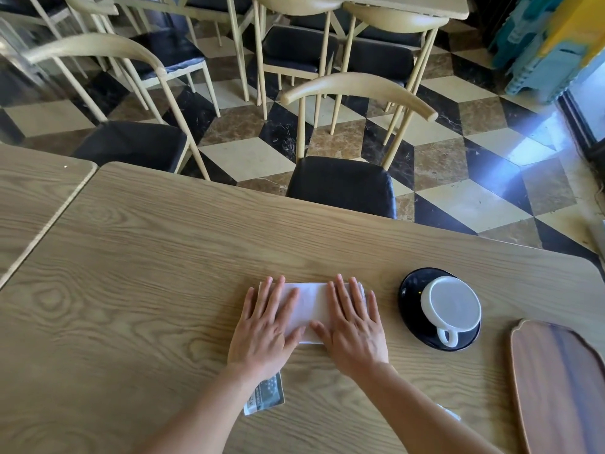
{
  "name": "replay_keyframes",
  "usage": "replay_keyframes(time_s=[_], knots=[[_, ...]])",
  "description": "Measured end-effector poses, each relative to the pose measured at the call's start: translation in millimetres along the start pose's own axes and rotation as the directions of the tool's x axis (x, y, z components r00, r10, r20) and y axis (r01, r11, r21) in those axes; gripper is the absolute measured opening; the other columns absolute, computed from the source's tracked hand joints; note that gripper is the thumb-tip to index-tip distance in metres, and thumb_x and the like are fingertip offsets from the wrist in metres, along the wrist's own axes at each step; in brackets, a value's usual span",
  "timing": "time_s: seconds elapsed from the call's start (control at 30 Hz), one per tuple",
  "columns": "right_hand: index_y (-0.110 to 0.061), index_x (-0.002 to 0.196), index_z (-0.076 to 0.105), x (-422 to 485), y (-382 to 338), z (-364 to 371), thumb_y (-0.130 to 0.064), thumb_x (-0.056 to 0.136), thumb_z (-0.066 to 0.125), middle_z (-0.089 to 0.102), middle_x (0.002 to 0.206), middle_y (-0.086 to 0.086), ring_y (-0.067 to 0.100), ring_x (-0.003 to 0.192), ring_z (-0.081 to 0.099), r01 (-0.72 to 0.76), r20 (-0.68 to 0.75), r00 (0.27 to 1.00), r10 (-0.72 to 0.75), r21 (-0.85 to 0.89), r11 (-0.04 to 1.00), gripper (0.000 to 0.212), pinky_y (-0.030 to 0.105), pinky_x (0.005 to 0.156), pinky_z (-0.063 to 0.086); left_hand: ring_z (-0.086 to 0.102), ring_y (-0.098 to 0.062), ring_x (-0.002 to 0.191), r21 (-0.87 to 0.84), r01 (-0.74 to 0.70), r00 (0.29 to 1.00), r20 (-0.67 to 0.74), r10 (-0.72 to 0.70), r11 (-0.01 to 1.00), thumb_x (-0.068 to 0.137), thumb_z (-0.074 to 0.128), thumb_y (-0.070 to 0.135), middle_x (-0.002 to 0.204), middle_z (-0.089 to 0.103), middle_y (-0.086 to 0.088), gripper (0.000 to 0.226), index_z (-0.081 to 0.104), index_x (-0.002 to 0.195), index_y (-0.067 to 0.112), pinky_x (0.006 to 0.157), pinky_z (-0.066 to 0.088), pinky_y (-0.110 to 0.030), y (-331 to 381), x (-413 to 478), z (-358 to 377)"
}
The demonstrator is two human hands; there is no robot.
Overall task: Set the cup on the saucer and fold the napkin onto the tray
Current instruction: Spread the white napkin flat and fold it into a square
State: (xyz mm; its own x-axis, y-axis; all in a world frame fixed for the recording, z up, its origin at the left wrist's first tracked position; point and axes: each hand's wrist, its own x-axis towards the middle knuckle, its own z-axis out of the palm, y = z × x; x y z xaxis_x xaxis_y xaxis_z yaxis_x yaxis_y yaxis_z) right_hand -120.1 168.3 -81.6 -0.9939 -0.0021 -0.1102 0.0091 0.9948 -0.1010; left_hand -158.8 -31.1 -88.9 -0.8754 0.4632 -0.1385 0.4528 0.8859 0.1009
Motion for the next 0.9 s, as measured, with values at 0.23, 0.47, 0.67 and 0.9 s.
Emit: replay_keyframes(time_s=[0.23,0.47,0.67,0.9], knots=[[-0.009,0.155,0.019,1.1,9.2,1.6,-0.07,0.096,0.022,0.011,0.166,0.005,0.027,0.153,0.001,-0.028,-0.021,0.999,0.028,0.0,1.0,0.085,0.052,0.12,0.007,0.0,-0.03,0.151,-0.007,-0.002,1.0,-0.008,0.002,1.0,0.096,0.021,0.062,0.165,0.004,-0.009,0.071,0.007,0.155,0.025,0.118,0.016,-0.056,-1.4,-0.3,2.8],[-0.008,0.155,0.015,-0.8,15.9,7.9,-0.073,0.094,0.018,0.006,0.166,0.007,0.027,0.153,-0.001,-0.054,0.008,0.998,0.054,0.024,0.998,0.089,0.05,0.12,0.006,-0.001,-0.03,0.151,0.025,0.001,1.0,0.02,-0.001,1.0,0.095,0.02,0.062,0.165,0.002,-0.01,0.071,0.009,0.155,0.025,0.118,0.01,-0.054,0.4,0.6,-1.7],[-0.01,0.156,0.01,-1.1,16.8,6.5,-0.074,0.094,0.016,0.001,0.166,0.004,0.026,0.153,-0.005,-0.06,0.027,0.998,0.059,0.037,0.997,0.089,0.049,0.12,0.001,-0.005,-0.03,0.151,0.006,-0.008,0.999,0.045,0.007,1.0,0.095,0.017,0.063,0.165,-0.004,-0.008,0.071,0.005,0.155,0.026,0.119,0.004,-0.054,0.3,0.3,-2.8],[-0.015,0.156,-0.003,0.2,16.9,3.6,-0.078,0.089,0.004,-0.014,0.165,-0.002,0.022,0.15,-0.02,-0.072,0.089,0.994,0.068,0.044,0.996,0.092,0.048,0.122,-0.006,0.035,-0.037,0.138,-0.221,0.262,0.958,-0.059,-0.281,0.939,0.088,0.06,0.04,0.155,0.031,-0.014,0.072,0.031,0.149,0.015,0.108,0.037,-0.049,7.0,-19.8,-28.7]])
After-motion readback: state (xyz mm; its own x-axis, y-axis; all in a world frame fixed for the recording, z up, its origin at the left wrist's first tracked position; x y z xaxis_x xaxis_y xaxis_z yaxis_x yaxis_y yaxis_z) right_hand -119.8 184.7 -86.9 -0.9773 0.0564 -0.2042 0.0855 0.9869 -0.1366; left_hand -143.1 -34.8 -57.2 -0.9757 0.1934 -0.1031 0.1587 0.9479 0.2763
